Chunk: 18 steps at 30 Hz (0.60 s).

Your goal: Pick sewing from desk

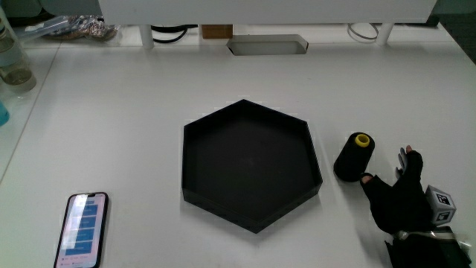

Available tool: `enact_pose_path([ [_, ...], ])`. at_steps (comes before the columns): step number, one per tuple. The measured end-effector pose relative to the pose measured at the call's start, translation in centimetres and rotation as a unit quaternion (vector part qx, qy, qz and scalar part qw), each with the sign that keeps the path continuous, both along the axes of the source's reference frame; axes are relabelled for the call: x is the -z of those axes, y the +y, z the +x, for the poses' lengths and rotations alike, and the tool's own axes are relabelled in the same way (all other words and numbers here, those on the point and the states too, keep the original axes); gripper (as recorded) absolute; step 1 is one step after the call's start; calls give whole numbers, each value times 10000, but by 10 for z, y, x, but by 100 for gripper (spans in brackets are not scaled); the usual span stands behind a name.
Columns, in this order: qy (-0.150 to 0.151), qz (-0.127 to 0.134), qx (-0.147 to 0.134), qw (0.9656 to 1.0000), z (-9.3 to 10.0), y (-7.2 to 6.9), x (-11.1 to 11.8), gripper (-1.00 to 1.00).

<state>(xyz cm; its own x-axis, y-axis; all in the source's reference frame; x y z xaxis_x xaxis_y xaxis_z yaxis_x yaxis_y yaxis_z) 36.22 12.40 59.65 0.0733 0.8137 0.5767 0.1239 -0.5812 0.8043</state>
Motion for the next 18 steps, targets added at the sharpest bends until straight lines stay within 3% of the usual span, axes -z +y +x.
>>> enact_pose_path([
  [1, 35, 58, -43, 10000, 3, 0, -9, 0],
  [3, 9, -199, 85, 9998, 3, -4, -20, 0],
  [4, 131, -138, 78, 9998, 4, -7, -26, 0],
  [7, 75, -242, 196, 9995, -11, -19, -15, 0],
  [10, 178, -395, 91, 9990, -20, -26, -12, 0],
  [15, 414, -307, -261, 9983, -22, -26, -13, 0],
  [17, 367, -304, -242, 9986, -21, -26, -15, 15],
  [18, 515, -238, -242, 9981, -23, -29, -10, 23],
])
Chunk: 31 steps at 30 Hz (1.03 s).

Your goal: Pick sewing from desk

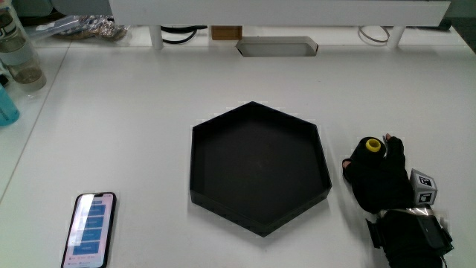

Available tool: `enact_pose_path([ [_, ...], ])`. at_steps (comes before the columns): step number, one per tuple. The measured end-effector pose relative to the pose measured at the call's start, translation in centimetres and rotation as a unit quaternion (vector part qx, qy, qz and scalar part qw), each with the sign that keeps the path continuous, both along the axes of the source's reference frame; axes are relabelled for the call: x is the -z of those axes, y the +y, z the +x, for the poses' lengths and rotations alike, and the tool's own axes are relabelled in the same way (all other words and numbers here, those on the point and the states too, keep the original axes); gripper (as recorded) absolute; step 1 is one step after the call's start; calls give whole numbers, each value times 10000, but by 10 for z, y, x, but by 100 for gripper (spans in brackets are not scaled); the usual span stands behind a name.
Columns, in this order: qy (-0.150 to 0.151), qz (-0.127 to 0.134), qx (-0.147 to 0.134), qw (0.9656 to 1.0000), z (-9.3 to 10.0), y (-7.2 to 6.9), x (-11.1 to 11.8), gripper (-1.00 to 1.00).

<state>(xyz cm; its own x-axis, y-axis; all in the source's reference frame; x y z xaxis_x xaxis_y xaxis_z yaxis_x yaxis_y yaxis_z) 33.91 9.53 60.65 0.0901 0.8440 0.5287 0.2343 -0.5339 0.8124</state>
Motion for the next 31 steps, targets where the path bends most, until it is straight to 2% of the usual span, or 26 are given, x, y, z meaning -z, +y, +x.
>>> enact_pose_path([
  [3, 75, 110, -161, 9998, 5, 0, -2, 46],
  [7, 241, 166, -25, 9996, 9, -3, -7, 77],
  [9, 210, 239, -62, 9995, 6, -5, 0, 92],
  [10, 258, 267, -66, 9993, 9, -4, -4, 100],
  [12, 185, 165, -83, 9997, 9, -5, -3, 100],
  [14, 243, 251, -9, 9994, 9, -5, -1, 100],
  [16, 258, 222, 33, 9994, 9, -4, -2, 100],
  [17, 205, 253, 3, 9995, 7, -4, 2, 100],
  [19, 190, 249, -64, 9995, 13, -4, -5, 100],
  [21, 126, 351, -3, 9993, 10, -9, 6, 100],
  [23, 163, 501, -56, 9986, 9, -13, 10, 100],
  [25, 180, 608, 29, 9980, 3, -20, 18, 100],
  [27, 71, 696, 100, 9975, -3, -27, 21, 100],
  [28, 159, 837, 180, 9962, -7, -31, 26, 100],
  [31, -35, 748, 247, 9969, -17, -39, 23, 100],
])
